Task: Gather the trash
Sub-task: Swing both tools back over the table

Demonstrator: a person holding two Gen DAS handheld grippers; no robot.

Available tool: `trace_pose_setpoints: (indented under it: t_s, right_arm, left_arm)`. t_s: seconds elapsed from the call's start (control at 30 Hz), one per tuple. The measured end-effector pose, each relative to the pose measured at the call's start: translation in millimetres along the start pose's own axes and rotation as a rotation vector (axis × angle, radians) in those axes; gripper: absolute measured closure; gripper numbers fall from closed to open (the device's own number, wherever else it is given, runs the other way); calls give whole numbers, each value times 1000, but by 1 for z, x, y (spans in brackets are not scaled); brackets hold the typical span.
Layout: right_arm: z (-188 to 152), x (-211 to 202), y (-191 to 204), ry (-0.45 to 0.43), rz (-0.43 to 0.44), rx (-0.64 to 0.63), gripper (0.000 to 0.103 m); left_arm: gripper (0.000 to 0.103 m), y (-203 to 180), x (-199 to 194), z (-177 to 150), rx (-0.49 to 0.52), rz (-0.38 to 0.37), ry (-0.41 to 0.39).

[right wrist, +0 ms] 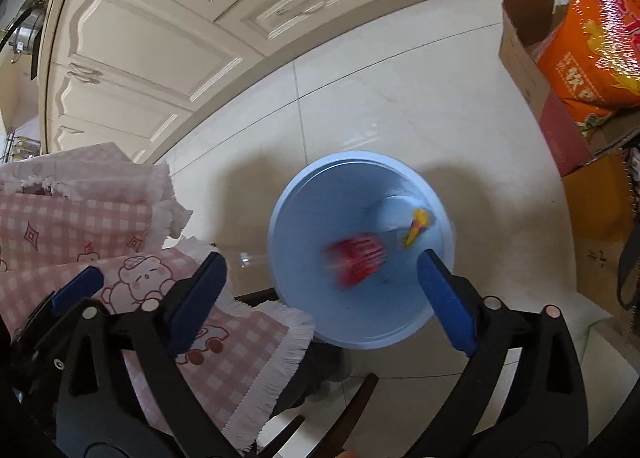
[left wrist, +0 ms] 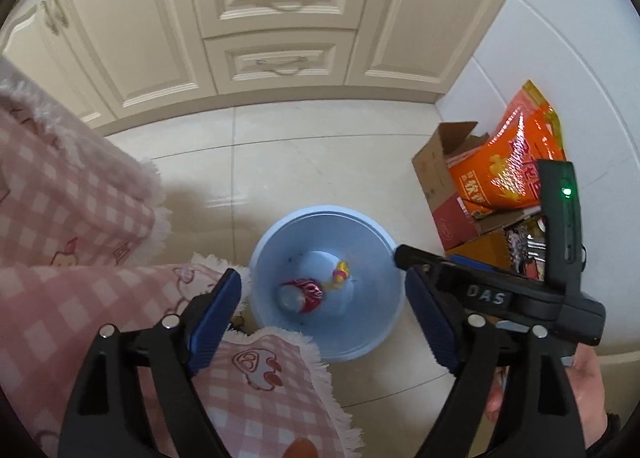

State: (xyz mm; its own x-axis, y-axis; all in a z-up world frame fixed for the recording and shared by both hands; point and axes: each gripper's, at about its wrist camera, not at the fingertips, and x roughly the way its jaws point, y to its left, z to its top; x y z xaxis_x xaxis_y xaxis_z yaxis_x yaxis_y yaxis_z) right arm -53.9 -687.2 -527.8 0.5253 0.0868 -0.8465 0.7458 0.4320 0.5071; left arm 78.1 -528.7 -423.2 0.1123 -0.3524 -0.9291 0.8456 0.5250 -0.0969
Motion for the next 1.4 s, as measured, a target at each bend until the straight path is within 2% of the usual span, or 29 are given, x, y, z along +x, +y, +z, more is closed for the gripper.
trace_pose_setpoints:
  t_s: [0.13, 0.33, 0.43, 0.53, 0.67, 0.8, 1.07, 1.2, 1.4]
  right_arm:
    - [-1, -17, 4, -38, -29, -10, 6]
    - [-4, -54, 28, -111, -42, -52, 6]
    - [-7, -76, 44, -153, -47, -74, 6]
    - [-8, -109, 66, -221, -38, -105, 6]
    - [-13, -159, 107, -319, -17, -164, 6]
    - [-24, -200, 150, -397, 9, -234, 6]
    - [-58, -256, 249, -489, 78, -407, 6]
    - [-79, -270, 298, -498, 107, -483, 6]
    - [-113, -288, 380, -506, 203, -616, 6]
  left_arm:
    - [13, -1, -16, -4, -3, 64, -48]
    - [10, -8, -59, -10, 21, 85, -149]
    - [10, -10, -90, -12, 31, 81, -208]
    - [8, -14, -130, -15, 50, 80, -302]
    - [6, -12, -193, -23, 51, 73, -454]
    - [6, -5, -243, -35, 39, 80, -539]
    - [6, 47, -335, -60, -40, 168, -655]
    - [6, 86, -377, -77, -122, 229, -709]
    - [6, 146, -442, -105, -230, 303, -773]
